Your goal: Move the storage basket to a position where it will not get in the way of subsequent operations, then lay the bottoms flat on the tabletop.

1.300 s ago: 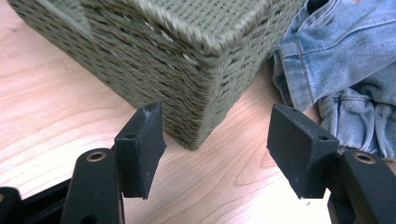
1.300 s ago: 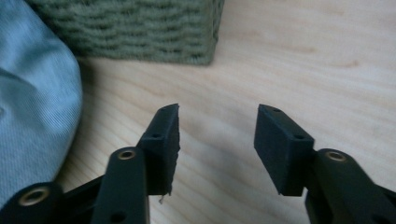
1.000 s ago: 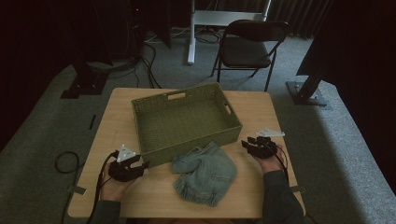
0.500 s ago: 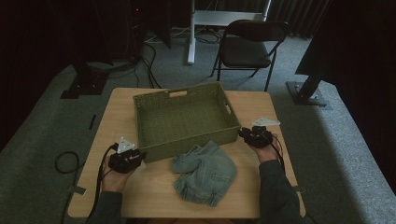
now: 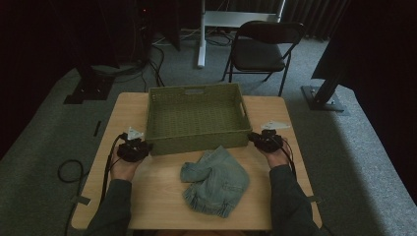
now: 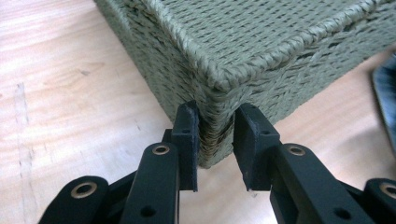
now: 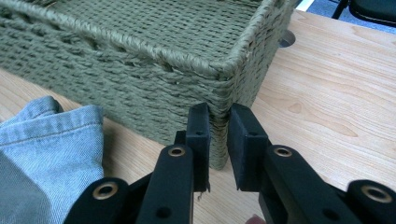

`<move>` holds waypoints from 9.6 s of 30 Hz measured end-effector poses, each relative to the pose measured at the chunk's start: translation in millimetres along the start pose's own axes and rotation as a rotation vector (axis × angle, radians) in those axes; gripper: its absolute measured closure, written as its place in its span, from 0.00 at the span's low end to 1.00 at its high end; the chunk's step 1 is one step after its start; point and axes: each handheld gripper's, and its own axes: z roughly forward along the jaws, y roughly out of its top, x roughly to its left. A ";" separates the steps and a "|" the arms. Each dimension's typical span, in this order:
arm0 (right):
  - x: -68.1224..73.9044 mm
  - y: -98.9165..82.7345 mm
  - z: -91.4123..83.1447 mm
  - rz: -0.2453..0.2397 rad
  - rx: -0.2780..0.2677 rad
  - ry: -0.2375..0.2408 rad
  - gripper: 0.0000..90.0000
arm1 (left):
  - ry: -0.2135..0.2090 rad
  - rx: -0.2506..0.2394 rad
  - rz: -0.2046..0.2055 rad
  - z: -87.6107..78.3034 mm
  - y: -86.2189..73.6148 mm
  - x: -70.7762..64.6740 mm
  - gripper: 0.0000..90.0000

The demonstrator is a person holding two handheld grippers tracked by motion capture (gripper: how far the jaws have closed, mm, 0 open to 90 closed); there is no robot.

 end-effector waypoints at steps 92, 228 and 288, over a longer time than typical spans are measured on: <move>51.4 -13.2 -42.6 -0.113 0.000 0.050 0.58 | -0.176 -0.138 0.091 -31.0 20.0 -44.9 0.61; 94.0 -18.5 -33.5 -0.209 0.042 0.171 0.42 | -0.311 -0.102 0.145 -11.2 64.5 -136.7 0.87; 47.8 -11.1 -25.6 -0.083 -0.031 0.003 0.49 | -0.358 0.001 0.065 49.3 54.6 -136.6 0.79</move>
